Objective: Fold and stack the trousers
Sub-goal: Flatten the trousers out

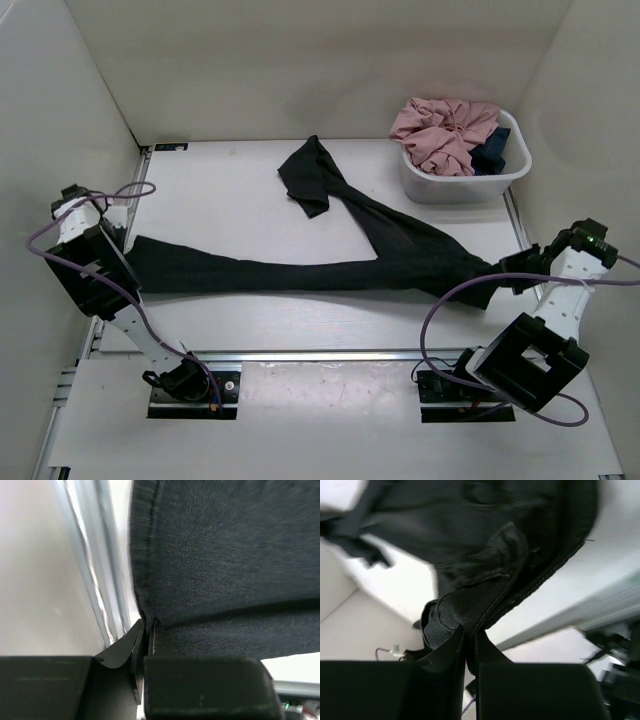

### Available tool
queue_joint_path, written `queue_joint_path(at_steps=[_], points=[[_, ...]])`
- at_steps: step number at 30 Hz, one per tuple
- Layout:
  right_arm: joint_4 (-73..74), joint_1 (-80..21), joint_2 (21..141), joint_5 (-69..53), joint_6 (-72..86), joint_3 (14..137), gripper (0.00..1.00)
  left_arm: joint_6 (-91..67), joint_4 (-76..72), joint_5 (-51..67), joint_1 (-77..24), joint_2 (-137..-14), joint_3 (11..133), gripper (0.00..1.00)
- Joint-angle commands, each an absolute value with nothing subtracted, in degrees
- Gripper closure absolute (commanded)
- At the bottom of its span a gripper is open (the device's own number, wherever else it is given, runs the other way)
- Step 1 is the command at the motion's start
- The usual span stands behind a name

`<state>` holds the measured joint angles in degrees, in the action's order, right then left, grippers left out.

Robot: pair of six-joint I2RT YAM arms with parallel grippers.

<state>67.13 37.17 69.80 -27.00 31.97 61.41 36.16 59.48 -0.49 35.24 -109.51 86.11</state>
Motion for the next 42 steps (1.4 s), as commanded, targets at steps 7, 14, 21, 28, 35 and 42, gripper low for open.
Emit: queue_joint_path(at_steps=[7,14,21,28,35,42], points=[[64.6,37.9,67.8,-12.4,29.1,50.9,1.00,40.3,57.4,-8.5,39.4,-104.5,75.5,0.86],[67.7,40.3,66.1,-5.4,32.0,54.8,1.00,41.4,56.2,-9.7,43.4,-104.0,75.8,0.86],[71.8,40.3,63.8,1.5,34.8,55.4,0.95,43.2,56.2,-11.0,45.2,-104.5,73.3,0.69],[72.5,40.3,61.4,10.0,37.0,58.1,0.04,46.3,58.6,-4.8,45.2,-102.1,77.2,0.38],[65.3,22.2,63.2,9.3,30.0,67.1,0.07,49.6,56.0,1.4,35.5,-100.4,78.2,0.29],[63.5,1.5,75.4,7.5,33.6,67.0,0.07,44.8,52.6,-4.2,33.2,-108.2,77.7,0.33]])
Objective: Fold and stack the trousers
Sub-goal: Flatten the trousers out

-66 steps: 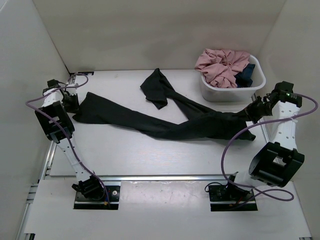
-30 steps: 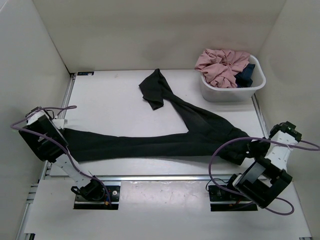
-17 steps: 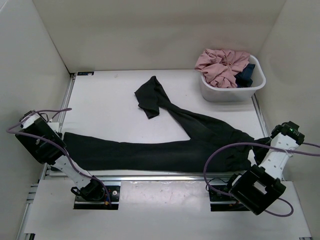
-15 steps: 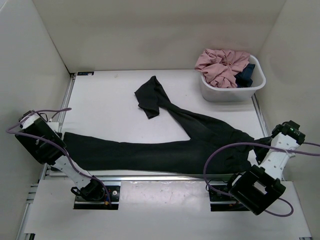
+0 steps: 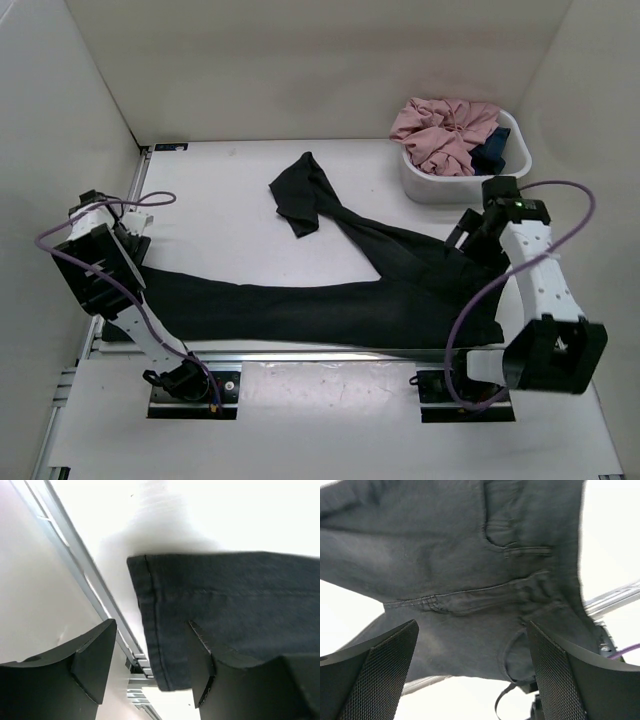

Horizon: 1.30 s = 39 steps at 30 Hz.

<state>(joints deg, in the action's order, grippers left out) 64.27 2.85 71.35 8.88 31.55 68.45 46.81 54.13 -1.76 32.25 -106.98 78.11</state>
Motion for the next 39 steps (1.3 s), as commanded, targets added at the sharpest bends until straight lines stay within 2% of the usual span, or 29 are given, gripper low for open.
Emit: queue_joint_path(at_steps=[1,4,8,13,22,25,28,31,35,39], points=[[62.5,1.5,77.2,5.6,34.2,65.2,0.07,44.8,52.0,-5.0,33.2,-108.2,77.2,0.33],[54.5,2.1,84.2,3.4,34.7,58.0,0.06,42.4,49.8,-6.8,33.2,-108.2,74.6,0.34],[45.5,5.4,95.7,-1.8,36.0,57.9,0.06,39.3,48.2,-6.2,33.2,-108.8,73.9,0.35],[47.1,4.7,109.3,-0.2,33.4,70.5,0.07,36.5,48.2,-5.7,33.2,-108.8,75.7,0.36],[48.0,2.5,119.7,-0.4,32.9,91.4,0.07,34.3,48.2,-7.6,33.2,-111.0,79.1,0.36],[48.9,1.9,117.2,-2.3,32.9,88.3,0.07,34.3,49.5,-7.6,33.2,-110.2,79.6,0.36],[46.0,1.9,108.7,-3.5,32.9,79.3,0.06,34.3,52.3,-3.2,33.2,-106.6,81.9,0.35],[46.1,1.9,101.5,-1.9,32.0,77.7,0.03,34.9,53.1,0.2,32.0,-101.6,88.2,0.28],[50.5,1.9,97.4,-0.3,28.5,82.7,0.01,38.1,57.5,0.7,24.4,-100.9,98.6,0.17],[56.2,4.6,94.8,1.1,26.7,85.6,0.01,38.7,64.4,3.2,7.4,-105.7,105.8,0.13]])
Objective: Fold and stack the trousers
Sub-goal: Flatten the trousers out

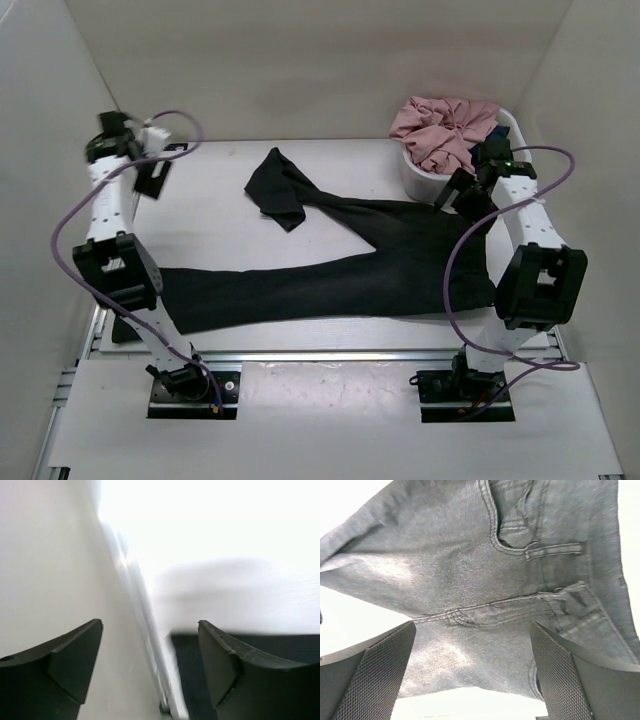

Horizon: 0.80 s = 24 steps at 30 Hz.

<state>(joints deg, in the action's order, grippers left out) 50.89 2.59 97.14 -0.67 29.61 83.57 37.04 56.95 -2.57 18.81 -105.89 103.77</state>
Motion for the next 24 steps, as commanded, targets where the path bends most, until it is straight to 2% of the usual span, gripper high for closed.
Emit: queue_joint_path(at_steps=[1,3,6,8,11,16,20,24], points=[[56.9,5.5,94.0,-0.4,26.7,84.6,0.01,38.7,65.0,4.6,4.7,-108.1,107.5,0.10],[57.5,9.2,91.3,-1.8,25.4,81.2,0.01,37.2,65.0,8.5,-2.5,-111.1,110.1,0.07],[58.0,14.0,87.6,-2.4,24.2,76.0,0.01,35.2,65.0,12.6,-7.5,-119.2,119.0,0.04],[56.9,16.3,85.4,-4.0,24.2,69.5,0.01,33.8,64.3,13.2,-11.2,-126.1,126.5,0.02],[53.8,18.2,83.8,-5.4,25.3,62.0,0.01,30.9,60.6,10.8,-14.5,-132.3,130.9,0.01],[50.3,24.6,80.4,-9.3,28.6,52.4,0.01,23.0,54.5,9.1,-15.3,-135.1,128.9,0.00],[49.0,25.3,78.5,-9.3,29.1,47.7,0.01,17.9,53.0,6.9,-13.9,-135.6,126.5,0.00],[47.9,25.3,77.3,-9.3,29.8,44.7,0.01,16.3,53.0,11.3,-12.2,-135.6,121.6,0.00]])
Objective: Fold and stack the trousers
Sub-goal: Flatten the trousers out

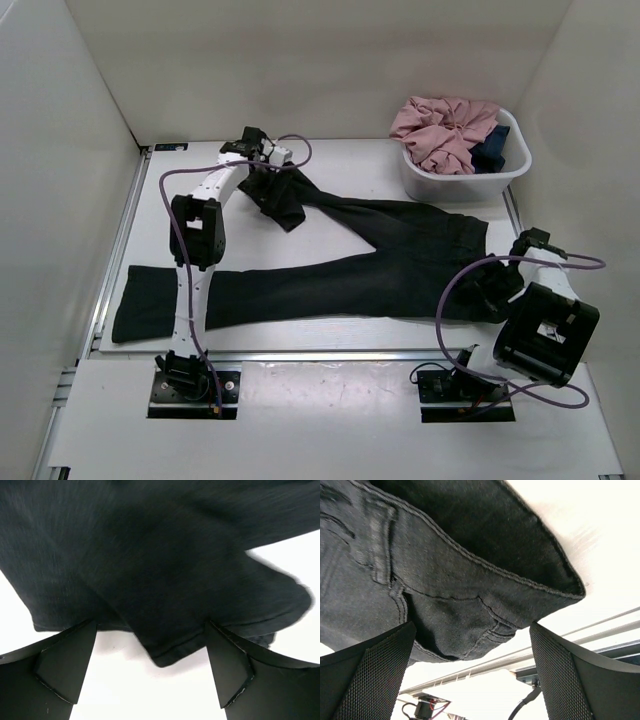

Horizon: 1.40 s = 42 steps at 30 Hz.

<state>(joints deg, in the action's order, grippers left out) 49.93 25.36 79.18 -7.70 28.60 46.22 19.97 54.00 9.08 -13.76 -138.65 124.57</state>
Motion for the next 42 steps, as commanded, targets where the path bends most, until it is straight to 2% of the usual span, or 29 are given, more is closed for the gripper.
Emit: queue_joint_path(at_steps=[1,3,4,5,6,8,9,10,11,13,14,16,17,22,30,32,34,35,39,42], points=[[47.9,25.3,77.3,-8.8,29.8,44.1,0.01,16.3,53.0,11.3,-12.2,-135.6,120.6,0.00],[46.5,25.3,77.8,-8.8,30.3,42.4,0.01,16.3,53.5,11.3,-12.7,-135.6,119.4,0.00],[45.1,25.3,78.7,-8.8,30.3,42.4,0.01,16.8,53.5,11.3,-12.7,-136.4,118.7,0.03],[44.4,25.3,79.4,-8.8,30.3,41.7,0.01,16.8,54.0,11.3,-12.7,-137.3,118.7,0.12],[43.6,25.3,80.1,-10.2,30.3,41.7,0.01,16.8,54.1,11.9,-12.7,-137.8,118.7,0.23],[42.3,25.3,82.5,-10.7,30.8,41.7,0.03,16.8,54.6,12.7,-12.1,-138.9,119.2,0.51],[41.8,25.3,83.3,-10.7,30.8,41.7,0.07,17.3,54.6,13.7,-11.6,-139.0,120.0,0.75],[41.7,25.8,83.9,-11.3,30.8,41.7,0.12,17.8,54.6,13.7,-11.6,-139.0,120.8,0.86],[41.7,25.8,84.6,-11.3,30.8,41.7,0.25,17.8,54.6,14.3,-11.0,-139.0,120.8,0.86],[42.4,26.6,84.6,-10.8,30.8,41.7,0.43,19.2,54.6,14.3,-9.8,-138.3,121.9,0.86],[43.6,27.4,83.8,-10.8,30.8,42.2,0.62,19.2,55.3,13.7,-9.8,-136.3,121.9,0.86],[45.5,28.3,82.2,-8.3,30.8,42.8,0.81,22.1,55.8,9.7,-7.4,-134.0,121.9,0.86],[48.3,29.2,81.6,-7.0,30.8,43.3,0.98,23.5,56.4,8.0,-6.7,-131.0,120.9,0.86],[54.7,33.9,75.8,-2.9,30.8,44.6,1.00,34.5,60.5,-2.5,-1.2,-122.0,117.7,0.86],[56.4,34.5,73.3,-0.9,30.3,42.9,1.00,37.0,64.7,-9.7,6.8,-112.9,116.1,0.86],[56.4,34.5,73.3,-0.9,29.6,42.9,1.00,36.5,61.6,-12.2,9.6,-112.9,114.8,0.75],[55.7,34.5,74.2,-2.5,29.0,42.9,1.00,36.5,61.1,-12.2,10.2,-115.3,115.8,0.48],[55.7,34.5,75.3,-3.4,28.1,42.9,1.00,37.1,61.1,-13.4,10.7,-116.6,116.5,0.26],[55.2,34.5,76.6,-4.0,27.0,44.2,0.98,38.3,59.6,-18.0,11.3,-124.3,121.4,0.14],[56.0,34.5,77.1,-4.0,25.8,46.4,0.90,39.9,61.5,-21.3,12.8,-124.5,121.7,0.13]])
